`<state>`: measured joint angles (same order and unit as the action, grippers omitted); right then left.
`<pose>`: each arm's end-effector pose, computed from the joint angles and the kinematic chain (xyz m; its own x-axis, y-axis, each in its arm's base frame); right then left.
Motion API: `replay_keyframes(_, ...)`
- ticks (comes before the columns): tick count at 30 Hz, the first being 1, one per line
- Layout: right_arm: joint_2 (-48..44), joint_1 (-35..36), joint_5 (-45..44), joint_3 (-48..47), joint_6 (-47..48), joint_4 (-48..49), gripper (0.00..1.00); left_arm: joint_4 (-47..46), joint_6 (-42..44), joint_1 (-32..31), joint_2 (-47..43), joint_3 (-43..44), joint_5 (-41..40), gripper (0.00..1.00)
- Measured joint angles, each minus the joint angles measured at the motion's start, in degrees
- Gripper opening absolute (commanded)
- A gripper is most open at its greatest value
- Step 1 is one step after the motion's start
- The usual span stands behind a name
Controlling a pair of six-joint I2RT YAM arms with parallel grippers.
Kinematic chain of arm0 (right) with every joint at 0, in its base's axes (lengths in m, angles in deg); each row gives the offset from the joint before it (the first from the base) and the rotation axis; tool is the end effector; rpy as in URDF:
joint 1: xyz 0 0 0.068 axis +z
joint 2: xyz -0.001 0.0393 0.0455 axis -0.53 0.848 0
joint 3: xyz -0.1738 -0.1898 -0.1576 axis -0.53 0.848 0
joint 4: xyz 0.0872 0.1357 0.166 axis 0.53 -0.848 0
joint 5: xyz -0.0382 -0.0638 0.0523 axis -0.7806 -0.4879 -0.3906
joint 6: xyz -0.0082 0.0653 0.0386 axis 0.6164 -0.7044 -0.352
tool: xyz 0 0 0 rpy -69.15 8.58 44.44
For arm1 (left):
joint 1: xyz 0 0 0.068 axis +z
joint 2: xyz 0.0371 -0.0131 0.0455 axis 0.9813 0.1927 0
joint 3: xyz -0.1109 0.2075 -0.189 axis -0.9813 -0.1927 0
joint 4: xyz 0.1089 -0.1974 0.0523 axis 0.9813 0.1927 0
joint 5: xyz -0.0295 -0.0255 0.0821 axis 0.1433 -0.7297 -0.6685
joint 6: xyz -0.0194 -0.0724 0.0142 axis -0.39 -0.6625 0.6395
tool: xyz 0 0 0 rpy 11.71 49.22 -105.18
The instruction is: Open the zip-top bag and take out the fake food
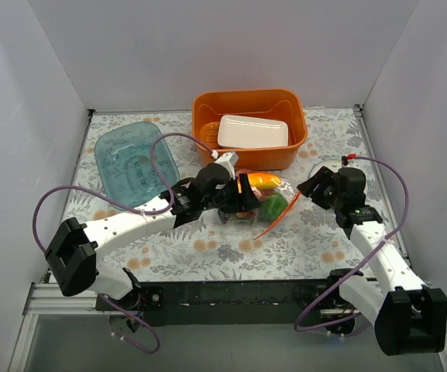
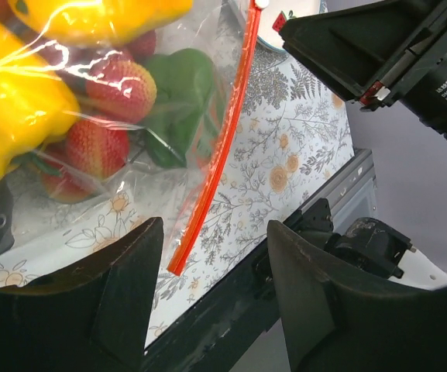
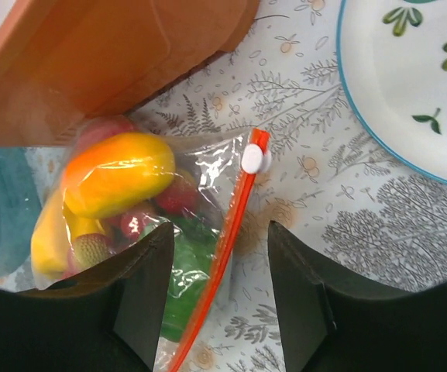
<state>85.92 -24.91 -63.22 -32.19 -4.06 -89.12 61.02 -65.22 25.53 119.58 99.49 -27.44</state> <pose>0.1833 0.0277 0.2613 -0.5051 0.5544 -0.6614 0.1553 0.8123 0.5622 0.1775 -0.2448 0.3022 -0.8552 -0.5165 -0.0441 -0.2502 0.4858 -0.8375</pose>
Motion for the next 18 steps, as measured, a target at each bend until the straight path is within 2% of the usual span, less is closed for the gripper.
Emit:
replay_keyframes(6, 4.5, -1.0, 4.7, 1.5, -1.9, 7.3, 0.51, 2.8, 2.4, 0.4, 6.2, 6.7, 0.0, 0.54)
replay_keyframes(16, 6.9, -1.0, 3.9, 1.5, -2.2, 8.8, 0.51, 5.6, 8.4, 1.8, 14.5, 13.8, -2.3, 0.54)
replay_keyframes(18, 7.8, -1.0, 4.0, 1.5, -2.3, 9.4, 0.45, 5.7, 9.6, 1.8, 15.8, 13.9, -3.2, 0.54)
